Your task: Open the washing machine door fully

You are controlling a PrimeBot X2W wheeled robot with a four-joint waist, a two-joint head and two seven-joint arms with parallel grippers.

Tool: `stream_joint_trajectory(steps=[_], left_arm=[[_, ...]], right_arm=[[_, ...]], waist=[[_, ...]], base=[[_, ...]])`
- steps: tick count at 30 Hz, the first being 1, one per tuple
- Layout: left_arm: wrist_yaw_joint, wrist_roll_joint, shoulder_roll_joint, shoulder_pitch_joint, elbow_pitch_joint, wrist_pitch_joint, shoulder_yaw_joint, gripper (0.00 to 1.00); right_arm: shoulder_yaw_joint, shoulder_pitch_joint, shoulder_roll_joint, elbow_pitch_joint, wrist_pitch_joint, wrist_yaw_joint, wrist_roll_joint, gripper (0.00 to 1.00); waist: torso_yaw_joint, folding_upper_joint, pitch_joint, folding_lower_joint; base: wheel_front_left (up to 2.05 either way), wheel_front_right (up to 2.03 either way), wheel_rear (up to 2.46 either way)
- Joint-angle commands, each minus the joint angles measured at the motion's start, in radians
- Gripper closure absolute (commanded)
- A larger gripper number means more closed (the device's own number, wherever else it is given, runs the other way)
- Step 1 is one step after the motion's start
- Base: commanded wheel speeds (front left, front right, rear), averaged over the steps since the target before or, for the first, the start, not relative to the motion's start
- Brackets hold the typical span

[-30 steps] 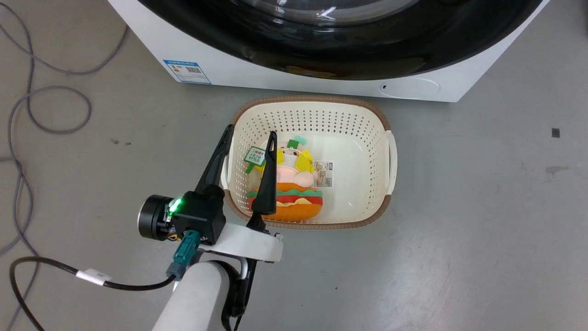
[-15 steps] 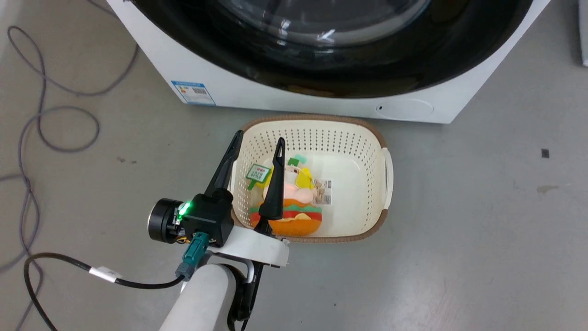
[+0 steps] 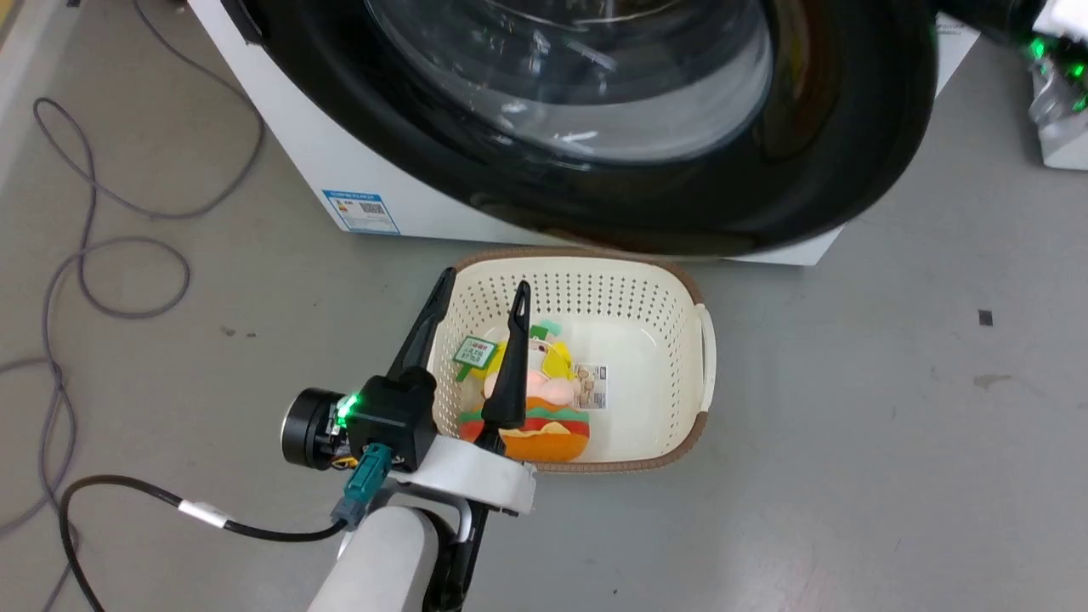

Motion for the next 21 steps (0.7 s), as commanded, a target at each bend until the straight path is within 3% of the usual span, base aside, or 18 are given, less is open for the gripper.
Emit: stream_joint_trajectory(steps=[1, 9, 21], left_arm=[[-0.005, 0.001, 0.003, 0.021, 0.006, -0.006, -0.001, 0.00], [-0.009, 0.003, 0.003, 0.044, 0.016, -0.006, 0.005, 0.00], [-0.015, 0.002, 0.003, 0.087, 0.034, -0.006, 0.020, 0.00]], right_arm=[[0.003, 0.048, 0.023, -0.020, 0.017, 0.001, 0.015, 1.00], [-0.018, 0.150, 0.046, -0.102, 0.034, 0.001, 0.053, 1.00], [0.004, 0.317, 0.090, -0.229, 0.152, 0.001, 0.089, 1.00]], waist=[[0.002, 0.0000, -0.015, 0.0000], [0.006, 0.0000, -0.054, 0.0000], [0.014, 0.0000, -0.127, 0.0000]], base=[[0.00, 0.00, 0.00], [0.00, 0.00, 0.00], [0.00, 0.00, 0.00]])
